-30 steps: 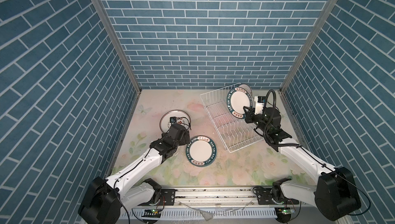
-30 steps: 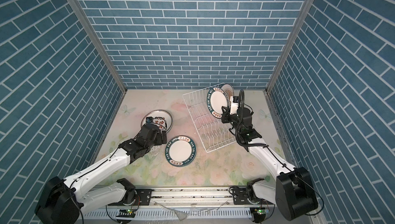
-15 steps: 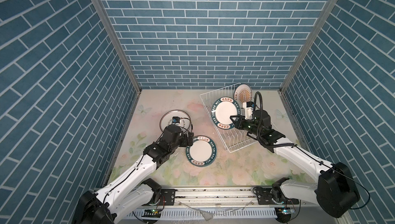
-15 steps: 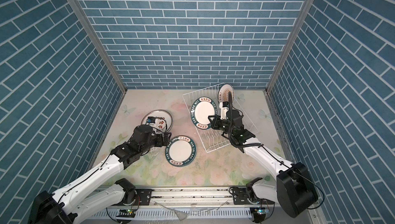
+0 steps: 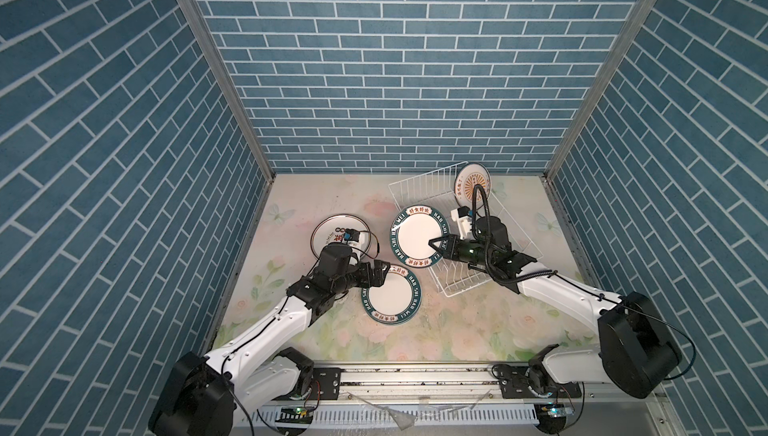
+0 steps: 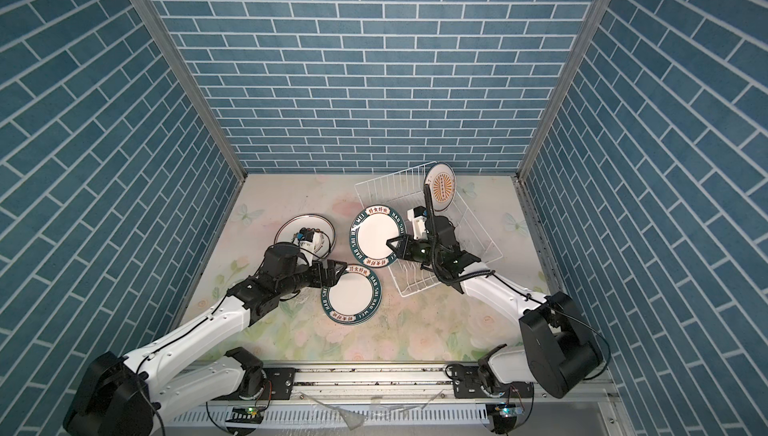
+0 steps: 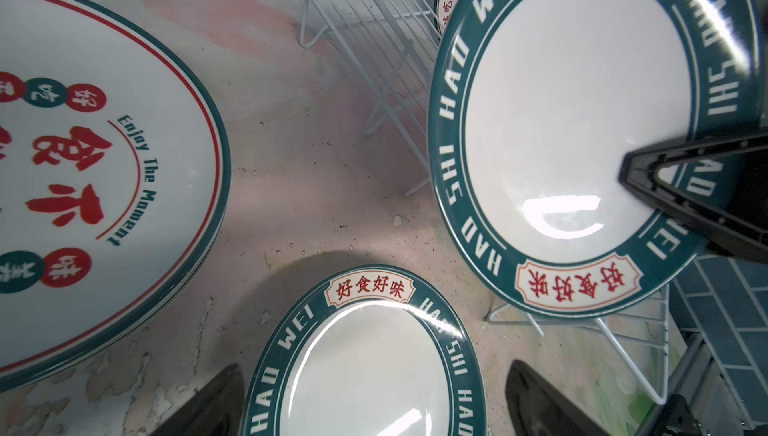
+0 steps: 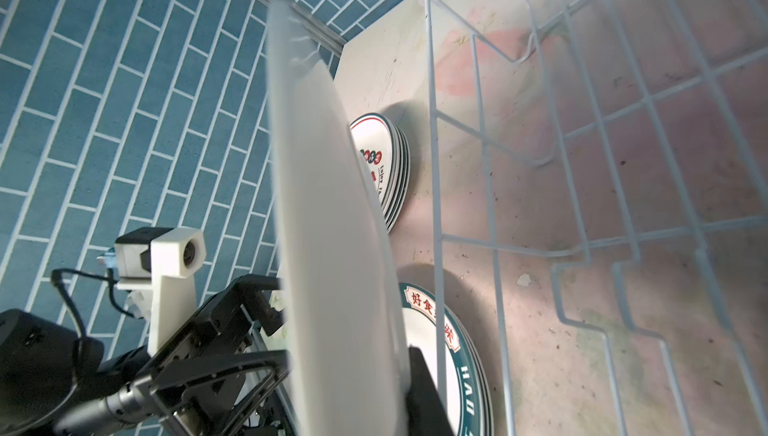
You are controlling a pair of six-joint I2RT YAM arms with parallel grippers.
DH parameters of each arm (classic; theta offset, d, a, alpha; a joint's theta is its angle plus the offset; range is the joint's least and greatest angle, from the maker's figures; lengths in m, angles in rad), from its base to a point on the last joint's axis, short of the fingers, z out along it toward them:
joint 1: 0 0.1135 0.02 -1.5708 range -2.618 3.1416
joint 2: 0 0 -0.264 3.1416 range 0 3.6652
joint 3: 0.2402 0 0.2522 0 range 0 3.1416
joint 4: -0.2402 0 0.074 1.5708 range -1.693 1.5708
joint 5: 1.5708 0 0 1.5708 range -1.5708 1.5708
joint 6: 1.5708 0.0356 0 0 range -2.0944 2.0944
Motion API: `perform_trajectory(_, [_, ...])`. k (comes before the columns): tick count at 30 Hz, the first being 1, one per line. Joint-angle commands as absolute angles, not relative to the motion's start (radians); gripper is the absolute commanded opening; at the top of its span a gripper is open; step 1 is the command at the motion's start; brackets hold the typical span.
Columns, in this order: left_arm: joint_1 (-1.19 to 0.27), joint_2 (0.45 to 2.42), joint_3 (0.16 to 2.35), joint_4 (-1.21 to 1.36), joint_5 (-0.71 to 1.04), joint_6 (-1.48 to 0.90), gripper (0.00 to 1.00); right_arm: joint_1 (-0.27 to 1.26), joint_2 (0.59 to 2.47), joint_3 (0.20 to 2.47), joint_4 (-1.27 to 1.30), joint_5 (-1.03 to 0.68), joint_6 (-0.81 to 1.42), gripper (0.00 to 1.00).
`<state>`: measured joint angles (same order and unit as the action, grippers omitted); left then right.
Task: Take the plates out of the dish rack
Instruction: 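Carry the plate toward the left gripper while the left gripper reaches for its rim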
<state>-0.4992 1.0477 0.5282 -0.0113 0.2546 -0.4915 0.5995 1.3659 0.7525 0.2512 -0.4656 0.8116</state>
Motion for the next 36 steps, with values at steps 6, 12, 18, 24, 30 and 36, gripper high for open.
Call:
perform_trajectory(6, [-0.390,1.086,0.481,0.141,0.461,-0.559,0.94,0.648,1.393,0.804,0.362,-0.527,0.865,0.00])
perform_trajectory(12, [-0.389,1.051,0.478,0.128,0.454,-0.557,0.94,0.683,1.460,0.811,0.425,-0.525,0.885,0.00])
perform_trajectory(18, [-0.377,1.051,0.476,0.123,0.461,-0.555,0.91,0.717,1.505,0.812,0.497,-0.534,0.919,0.00])
perform_trajectory(24, [-0.355,1.087,0.478,0.143,0.498,-0.569,0.88,0.736,1.515,0.799,0.561,-0.553,0.955,0.00])
perform_trajectory(30, [-0.342,1.106,0.461,0.217,0.546,-0.608,0.75,0.752,1.564,0.795,0.654,-0.590,1.012,0.00])
perform_trajectory(36, [-0.332,1.086,0.437,0.258,0.564,-0.636,0.67,0.761,1.605,0.779,0.739,-0.599,1.045,0.00])
